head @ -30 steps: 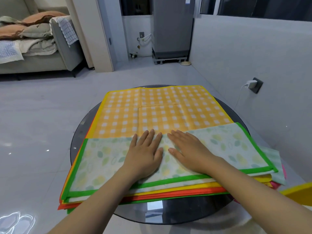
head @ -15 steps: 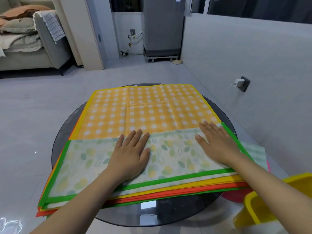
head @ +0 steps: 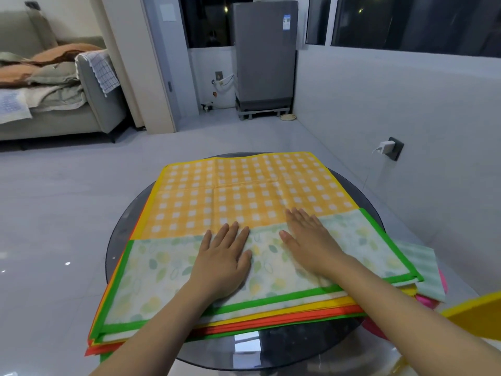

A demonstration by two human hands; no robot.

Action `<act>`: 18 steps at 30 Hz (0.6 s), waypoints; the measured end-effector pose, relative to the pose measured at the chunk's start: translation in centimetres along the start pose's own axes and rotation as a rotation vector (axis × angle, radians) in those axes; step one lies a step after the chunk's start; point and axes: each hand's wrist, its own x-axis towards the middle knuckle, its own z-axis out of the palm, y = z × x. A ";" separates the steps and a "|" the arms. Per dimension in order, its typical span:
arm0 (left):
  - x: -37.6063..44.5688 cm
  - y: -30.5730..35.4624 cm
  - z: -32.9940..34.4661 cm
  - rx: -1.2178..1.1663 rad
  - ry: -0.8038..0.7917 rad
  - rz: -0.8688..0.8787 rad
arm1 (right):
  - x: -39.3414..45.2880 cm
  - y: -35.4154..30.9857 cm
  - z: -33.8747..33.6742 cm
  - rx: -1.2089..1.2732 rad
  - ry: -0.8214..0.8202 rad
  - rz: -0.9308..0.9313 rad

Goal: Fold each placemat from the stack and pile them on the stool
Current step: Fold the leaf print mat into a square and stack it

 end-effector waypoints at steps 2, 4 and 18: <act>0.0 0.1 0.0 -0.007 0.005 -0.005 | 0.3 -2.0 0.6 0.012 -0.020 -0.090; 0.1 0.0 -0.1 -0.020 0.003 -0.001 | 0.6 -3.3 1.4 0.001 -0.045 -0.145; -3.9 -8.8 -0.8 -0.011 0.024 -0.175 | 0.8 -3.4 2.5 -0.126 -0.082 -0.137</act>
